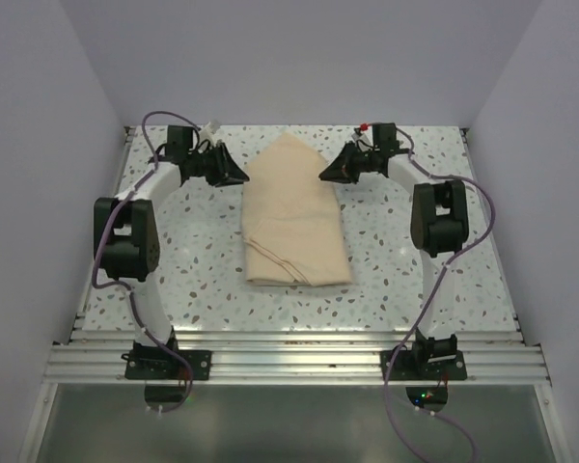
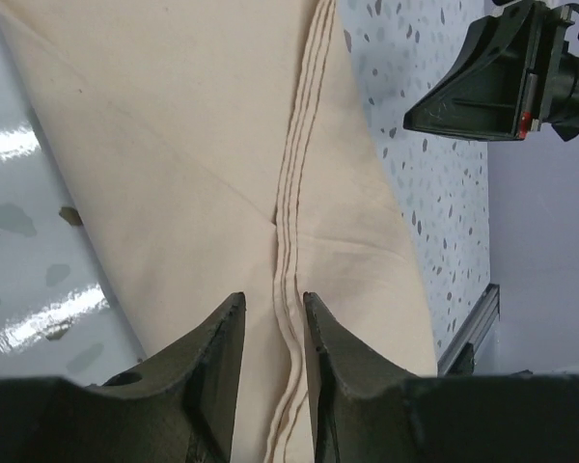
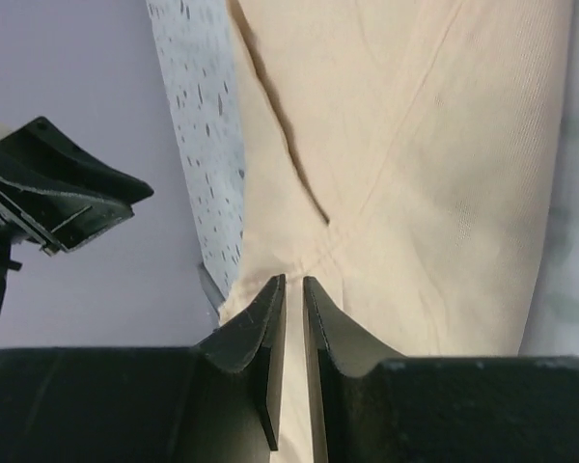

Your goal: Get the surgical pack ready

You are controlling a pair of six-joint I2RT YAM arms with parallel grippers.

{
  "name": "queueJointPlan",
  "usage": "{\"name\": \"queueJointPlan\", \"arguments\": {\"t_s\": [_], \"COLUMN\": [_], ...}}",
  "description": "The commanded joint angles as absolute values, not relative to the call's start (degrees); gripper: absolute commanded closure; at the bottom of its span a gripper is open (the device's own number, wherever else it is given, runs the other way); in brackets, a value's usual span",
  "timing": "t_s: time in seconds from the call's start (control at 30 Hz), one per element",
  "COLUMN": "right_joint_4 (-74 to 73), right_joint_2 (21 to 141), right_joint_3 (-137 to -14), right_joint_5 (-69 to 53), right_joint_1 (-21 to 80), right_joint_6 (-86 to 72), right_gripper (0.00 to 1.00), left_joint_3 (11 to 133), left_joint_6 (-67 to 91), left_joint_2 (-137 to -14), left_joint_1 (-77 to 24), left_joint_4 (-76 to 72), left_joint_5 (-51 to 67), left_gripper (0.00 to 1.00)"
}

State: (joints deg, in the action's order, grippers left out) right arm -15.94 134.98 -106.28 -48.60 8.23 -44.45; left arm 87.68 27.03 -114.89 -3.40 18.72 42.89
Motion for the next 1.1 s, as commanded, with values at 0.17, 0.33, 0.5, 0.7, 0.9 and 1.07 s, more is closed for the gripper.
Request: {"name": "queueJointPlan", "arguments": {"t_s": [0.17,0.33,0.5,0.7,0.9,1.07], "right_joint_4": [-22.06,-17.67,-18.37,-23.28,-25.75,-24.53], "right_joint_2": [124.45,126.46,130.43,125.25,123.75,127.61], "right_joint_3": [-87.55,-82.63,-84.46,-89.9,-96.58,-101.76], "right_joint_5": [-48.96,-47.29,-47.72,-47.37,-47.28,-47.29], "right_joint_1": [8.09,8.0,8.09,7.74,7.56,7.56], "right_joint_6": [-28.48,-29.97,-29.53,-28.13,-28.92,-31.28], "right_gripper": [0.85,0.86,0.88,0.88,0.84,0.75], "left_joint_3": [72.17,67.33,66.36,70.74,77.86,82.52], "left_joint_6": [24.26,25.49,26.1,23.03,21.97,23.38], "left_joint_2": [-110.83,-114.77,-118.39,-113.91,-111.62,-115.83], "left_joint_1": [-6.5,-8.53,-8.26,-8.26,-8.09,-7.47], "left_joint_4": [11.69,6.69,6.68,13.0,17.58,16.7], "left_joint_5": [44.82,45.52,43.95,42.36,41.05,42.62], "left_gripper": [0.71,0.74,0.78,0.78,0.7,0.67]}}
